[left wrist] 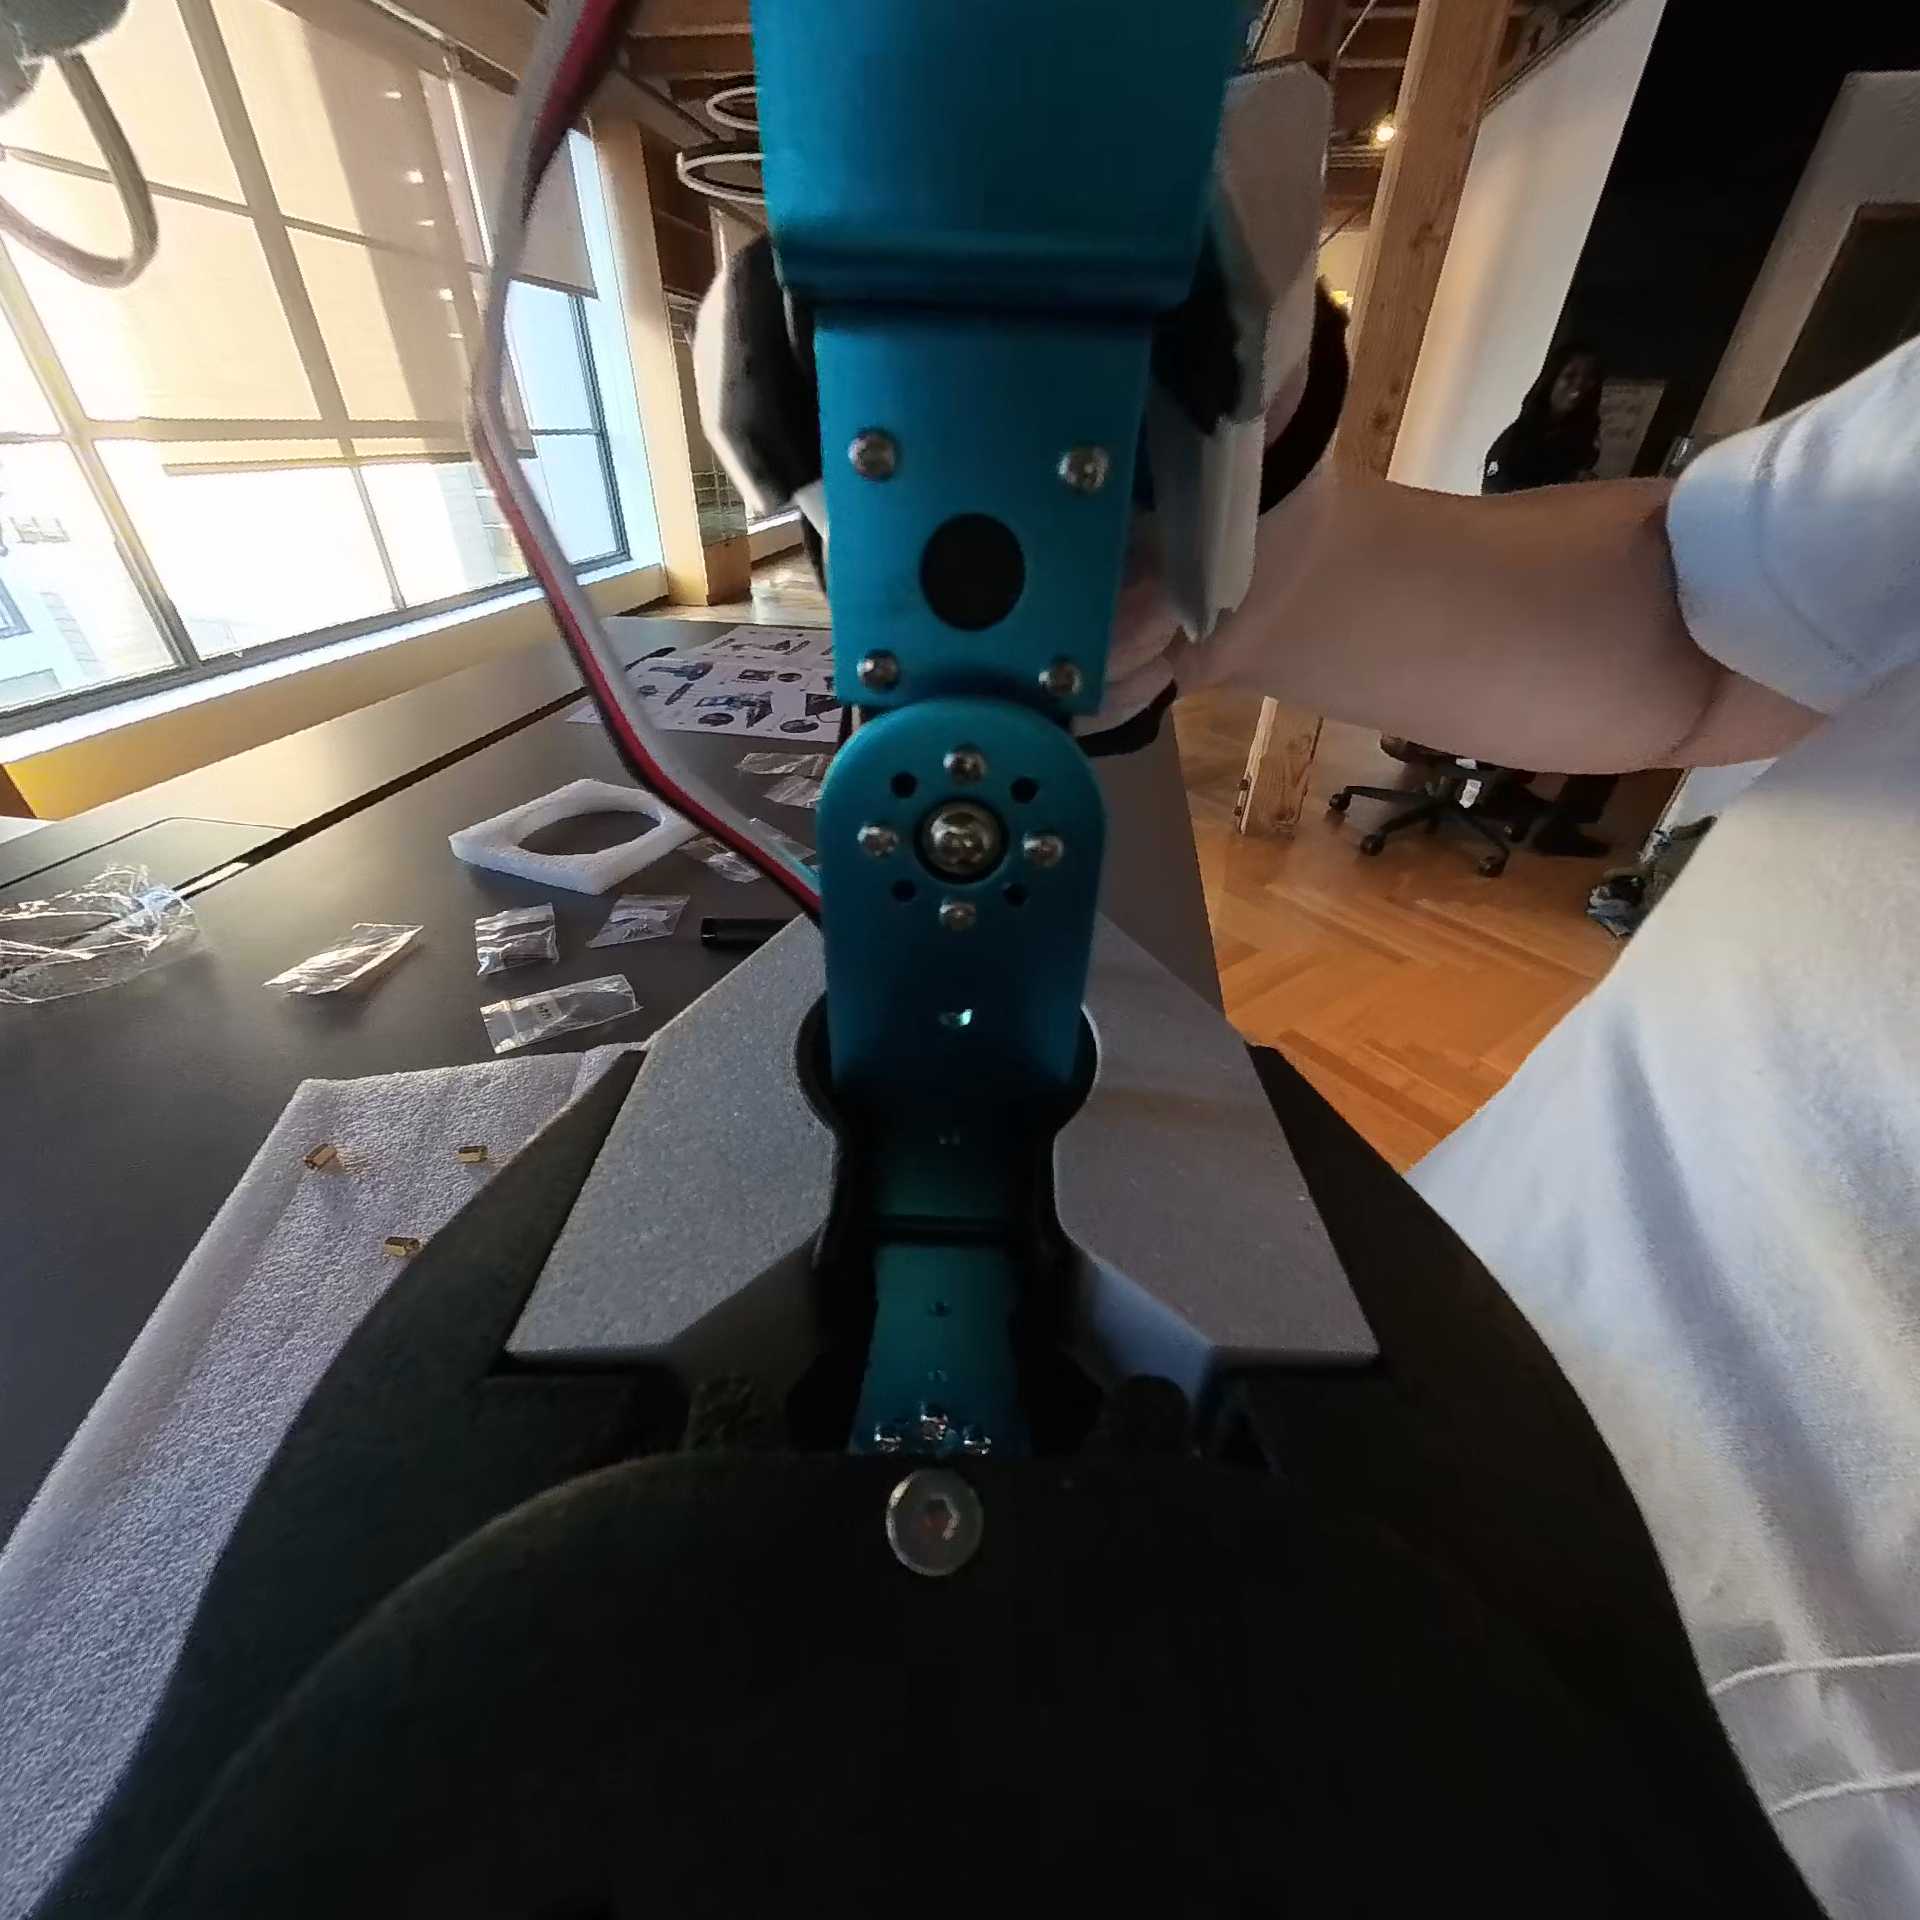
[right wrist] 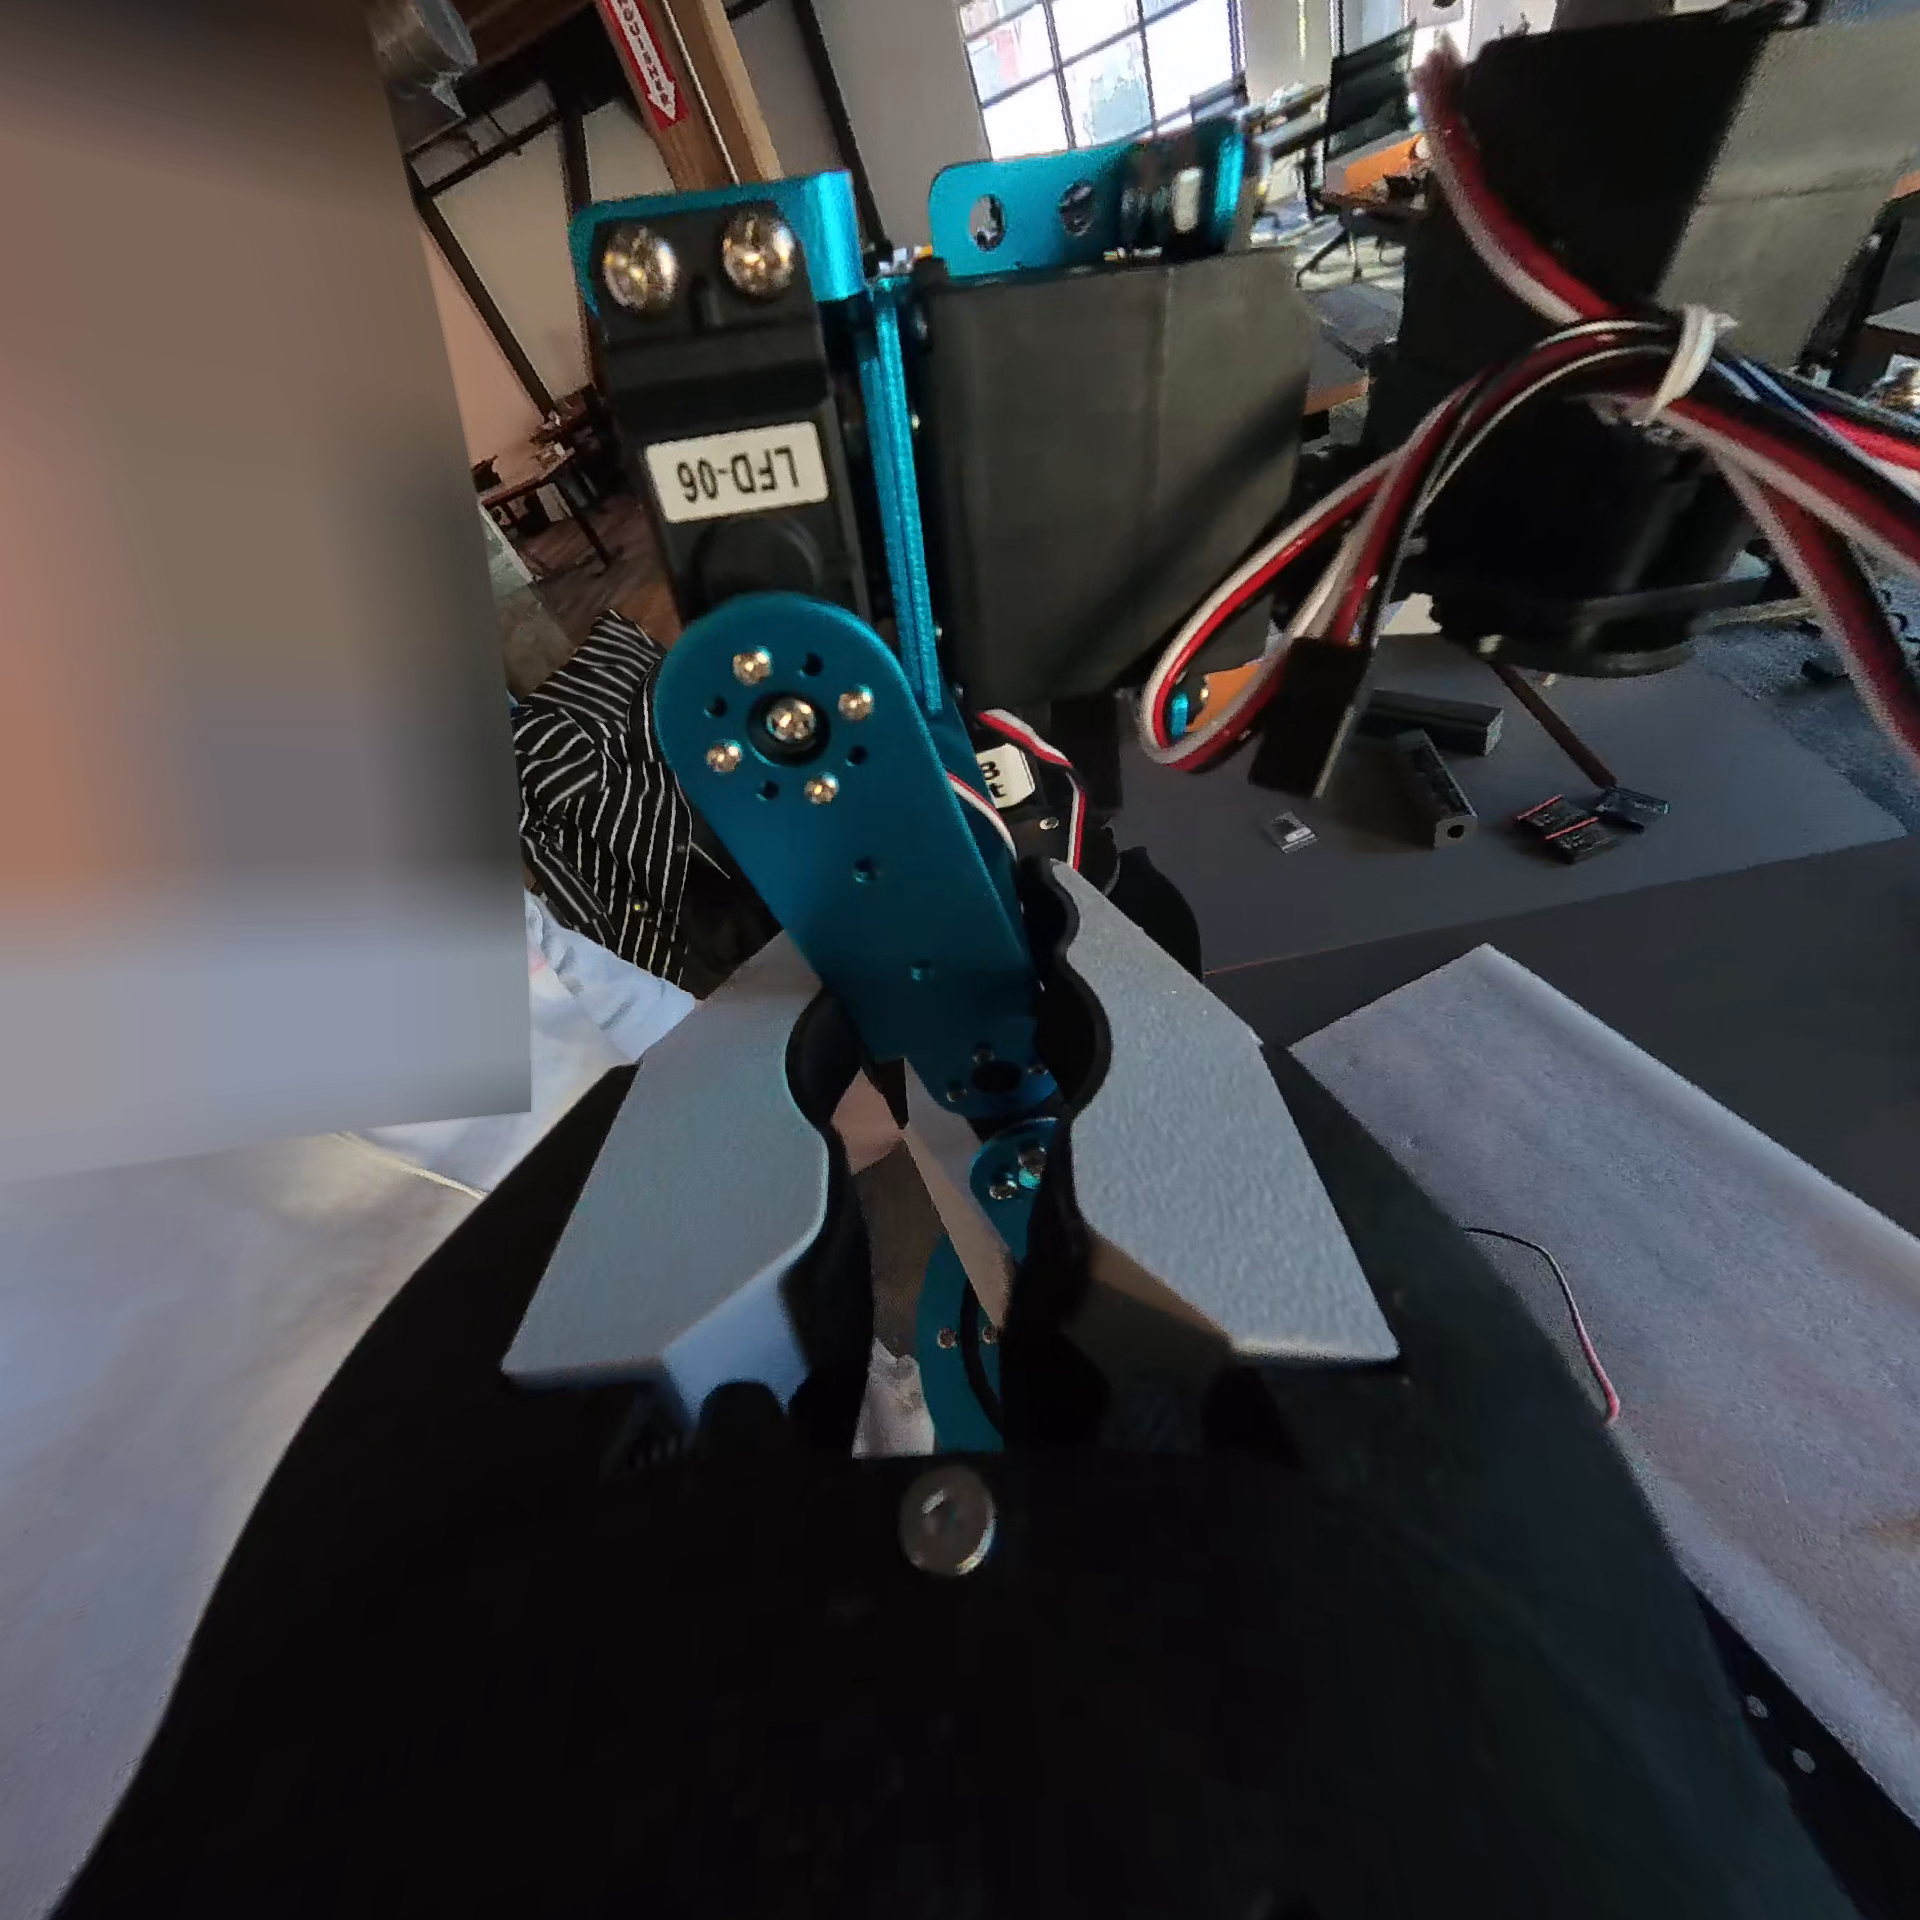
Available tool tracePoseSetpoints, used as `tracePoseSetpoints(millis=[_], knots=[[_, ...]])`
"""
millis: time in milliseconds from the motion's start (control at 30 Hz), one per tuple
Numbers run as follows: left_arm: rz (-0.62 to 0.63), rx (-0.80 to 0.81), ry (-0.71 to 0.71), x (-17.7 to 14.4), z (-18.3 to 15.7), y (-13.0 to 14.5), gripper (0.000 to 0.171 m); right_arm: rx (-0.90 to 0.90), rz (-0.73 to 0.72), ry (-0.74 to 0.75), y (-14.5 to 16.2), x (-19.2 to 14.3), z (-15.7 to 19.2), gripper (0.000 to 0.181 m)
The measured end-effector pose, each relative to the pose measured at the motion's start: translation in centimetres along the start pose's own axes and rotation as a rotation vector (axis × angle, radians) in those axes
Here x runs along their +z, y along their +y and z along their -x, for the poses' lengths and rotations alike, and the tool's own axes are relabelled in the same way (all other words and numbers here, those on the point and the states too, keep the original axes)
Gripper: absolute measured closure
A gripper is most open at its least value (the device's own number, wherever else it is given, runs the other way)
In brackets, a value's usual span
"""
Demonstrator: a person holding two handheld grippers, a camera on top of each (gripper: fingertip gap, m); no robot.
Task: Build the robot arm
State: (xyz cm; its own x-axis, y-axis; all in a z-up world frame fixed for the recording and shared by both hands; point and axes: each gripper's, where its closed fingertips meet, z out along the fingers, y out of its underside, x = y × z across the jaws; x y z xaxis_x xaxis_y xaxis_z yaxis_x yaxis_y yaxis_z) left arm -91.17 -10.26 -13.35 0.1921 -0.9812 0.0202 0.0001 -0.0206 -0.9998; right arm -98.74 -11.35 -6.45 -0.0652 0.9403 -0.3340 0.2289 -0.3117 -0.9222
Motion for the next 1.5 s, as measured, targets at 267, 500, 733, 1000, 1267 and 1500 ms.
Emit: tracePoseSetpoints(millis=[267, 500, 733, 1000, 1267, 1500], knots=[[-0.005, 0.036, -0.021, 0.1, -0.1, -0.2, 0.144, -0.109, -0.029, 0.004, -0.2, -0.3, 0.6, 0.144], [-0.069, -0.017, -0.096, -2.9, -0.1, -2.2, 0.118, -0.307, -0.182, 0.140, 1.3, -4.3, -0.7, 0.125], [-0.064, 0.168, -0.216, -6.5, -1.6, -9.7, 0.119, -0.312, -0.210, 0.046, 4.7, -1.6, -1.9, 0.124], [0.013, 0.035, -0.095, -4.9, 0.1, -11.0, 0.122, -0.357, -0.286, -0.045, 4.6, 0.1, -2.1, 0.158], [-0.013, -0.051, -0.087, -4.0, 1.9, -11.0, 0.122, -0.385, -0.299, -0.037, 4.4, 1.1, -2.1, 0.155], [-0.096, -0.110, -0.045, -4.1, 2.4, -10.8, 0.131, -0.426, -0.328, 0.074, 4.1, 1.5, -2.5, 0.157]])
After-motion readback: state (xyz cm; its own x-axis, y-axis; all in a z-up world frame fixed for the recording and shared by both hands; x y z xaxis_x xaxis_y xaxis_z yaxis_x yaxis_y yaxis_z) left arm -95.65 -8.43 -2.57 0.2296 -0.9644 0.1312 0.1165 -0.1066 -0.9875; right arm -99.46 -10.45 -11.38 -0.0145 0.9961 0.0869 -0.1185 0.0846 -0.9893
